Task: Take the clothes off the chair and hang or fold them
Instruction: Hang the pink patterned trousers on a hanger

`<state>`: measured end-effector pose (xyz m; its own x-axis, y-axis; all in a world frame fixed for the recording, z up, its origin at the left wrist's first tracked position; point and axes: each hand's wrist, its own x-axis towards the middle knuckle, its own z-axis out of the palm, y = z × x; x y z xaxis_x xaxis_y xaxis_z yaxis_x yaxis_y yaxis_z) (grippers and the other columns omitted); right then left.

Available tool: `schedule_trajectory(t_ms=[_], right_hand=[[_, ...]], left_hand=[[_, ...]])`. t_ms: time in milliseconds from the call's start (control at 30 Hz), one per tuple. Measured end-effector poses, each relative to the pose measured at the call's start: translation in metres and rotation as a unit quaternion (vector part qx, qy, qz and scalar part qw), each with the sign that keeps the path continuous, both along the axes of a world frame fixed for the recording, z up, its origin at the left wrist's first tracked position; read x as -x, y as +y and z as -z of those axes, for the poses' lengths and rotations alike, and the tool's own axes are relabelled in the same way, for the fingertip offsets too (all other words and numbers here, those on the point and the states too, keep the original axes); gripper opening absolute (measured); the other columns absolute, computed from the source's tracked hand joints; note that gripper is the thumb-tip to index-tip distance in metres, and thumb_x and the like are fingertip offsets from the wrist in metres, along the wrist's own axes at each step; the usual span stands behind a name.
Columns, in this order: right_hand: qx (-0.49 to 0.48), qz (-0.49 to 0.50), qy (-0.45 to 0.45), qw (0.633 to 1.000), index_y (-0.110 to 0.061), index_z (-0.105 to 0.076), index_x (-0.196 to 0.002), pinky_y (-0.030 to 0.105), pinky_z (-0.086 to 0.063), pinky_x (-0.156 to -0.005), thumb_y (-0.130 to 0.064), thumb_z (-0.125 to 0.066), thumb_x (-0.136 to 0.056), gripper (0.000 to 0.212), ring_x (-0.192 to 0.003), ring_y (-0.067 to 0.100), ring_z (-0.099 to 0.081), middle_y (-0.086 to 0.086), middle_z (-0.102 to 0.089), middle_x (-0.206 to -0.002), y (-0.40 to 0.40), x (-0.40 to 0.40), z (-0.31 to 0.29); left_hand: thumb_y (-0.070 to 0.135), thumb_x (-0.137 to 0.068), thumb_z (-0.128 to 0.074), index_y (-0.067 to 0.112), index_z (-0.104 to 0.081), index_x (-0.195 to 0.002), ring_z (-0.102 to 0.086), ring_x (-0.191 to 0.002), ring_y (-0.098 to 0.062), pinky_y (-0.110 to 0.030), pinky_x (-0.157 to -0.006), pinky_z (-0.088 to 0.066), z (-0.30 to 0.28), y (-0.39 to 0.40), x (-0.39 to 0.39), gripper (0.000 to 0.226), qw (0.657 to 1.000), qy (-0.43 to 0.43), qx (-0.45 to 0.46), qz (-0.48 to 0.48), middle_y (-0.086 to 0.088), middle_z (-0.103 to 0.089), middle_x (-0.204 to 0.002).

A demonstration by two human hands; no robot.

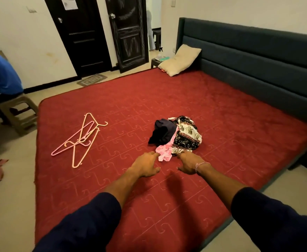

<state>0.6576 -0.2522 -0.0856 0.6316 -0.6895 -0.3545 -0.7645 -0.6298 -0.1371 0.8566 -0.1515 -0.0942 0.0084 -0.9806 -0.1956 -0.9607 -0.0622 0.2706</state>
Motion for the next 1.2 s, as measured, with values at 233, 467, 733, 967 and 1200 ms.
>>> schedule_trajectory(t_ms=[233, 467, 733, 967, 1200], right_hand=[[-0.057, -0.020, 0.018, 0.998, -0.008, -0.058, -0.126, 0.041, -0.051, -0.096, -0.039, -0.066, -0.093, 0.046, -0.119, 0.032, -0.057, 0.013, -0.054, -0.129, -0.111, 0.000, 0.047], [-0.090, -0.055, 0.032, 0.994, -0.003, -0.056, -0.132, 0.041, -0.047, -0.103, -0.035, -0.064, -0.093, 0.050, -0.128, 0.036, -0.052, 0.016, -0.037, -0.151, -0.191, -0.029, 0.111], [-0.096, -0.152, 0.049, 0.982, -0.015, -0.062, -0.131, 0.051, -0.047, -0.104, -0.023, -0.056, -0.093, 0.039, -0.130, 0.042, -0.049, 0.013, -0.016, -0.164, -0.236, -0.089, 0.191], [-0.025, -0.159, 0.099, 0.982, -0.010, -0.053, -0.139, 0.049, -0.051, -0.097, -0.011, -0.046, -0.101, 0.038, -0.122, 0.039, -0.049, 0.020, -0.038, -0.141, -0.251, -0.115, 0.194], [0.039, -0.106, -0.069, 0.991, -0.003, -0.062, -0.109, 0.047, -0.049, -0.079, 0.000, -0.051, -0.093, 0.020, -0.099, 0.041, -0.062, 0.018, -0.058, -0.107, -0.275, -0.119, 0.162]], left_hand=[[0.037, -0.090, -0.063, 0.014, -0.041, -0.148, -0.053, -0.126, -0.033, -0.041, -0.103, -0.046, 0.041, -0.095, 0.012, 0.066, 0.997, 0.018, -0.059, -0.038, -0.013, -0.051, -0.145], [0.035, -0.092, -0.062, 0.016, -0.038, -0.150, -0.051, -0.128, -0.033, -0.041, -0.101, -0.046, 0.098, -0.165, 0.007, 0.066, 0.986, 0.076, -0.104, -0.105, -0.015, -0.050, -0.144], [0.032, -0.092, -0.059, 0.017, -0.046, -0.143, -0.059, -0.112, -0.031, -0.038, -0.090, -0.049, 0.163, -0.176, -0.003, 0.055, 0.966, 0.126, -0.154, -0.165, -0.014, -0.059, -0.129], [0.029, -0.095, -0.059, 0.013, -0.046, -0.144, -0.056, -0.120, -0.027, -0.040, -0.100, -0.048, 0.186, -0.169, -0.030, 0.054, 0.959, 0.129, -0.168, -0.190, -0.011, -0.059, -0.135], [0.030, -0.094, -0.062, 0.008, -0.051, -0.133, -0.059, -0.114, -0.030, -0.038, -0.092, -0.050, 0.177, -0.187, -0.046, 0.047, 0.955, 0.141, -0.157, -0.207, -0.012, -0.062, -0.127]])
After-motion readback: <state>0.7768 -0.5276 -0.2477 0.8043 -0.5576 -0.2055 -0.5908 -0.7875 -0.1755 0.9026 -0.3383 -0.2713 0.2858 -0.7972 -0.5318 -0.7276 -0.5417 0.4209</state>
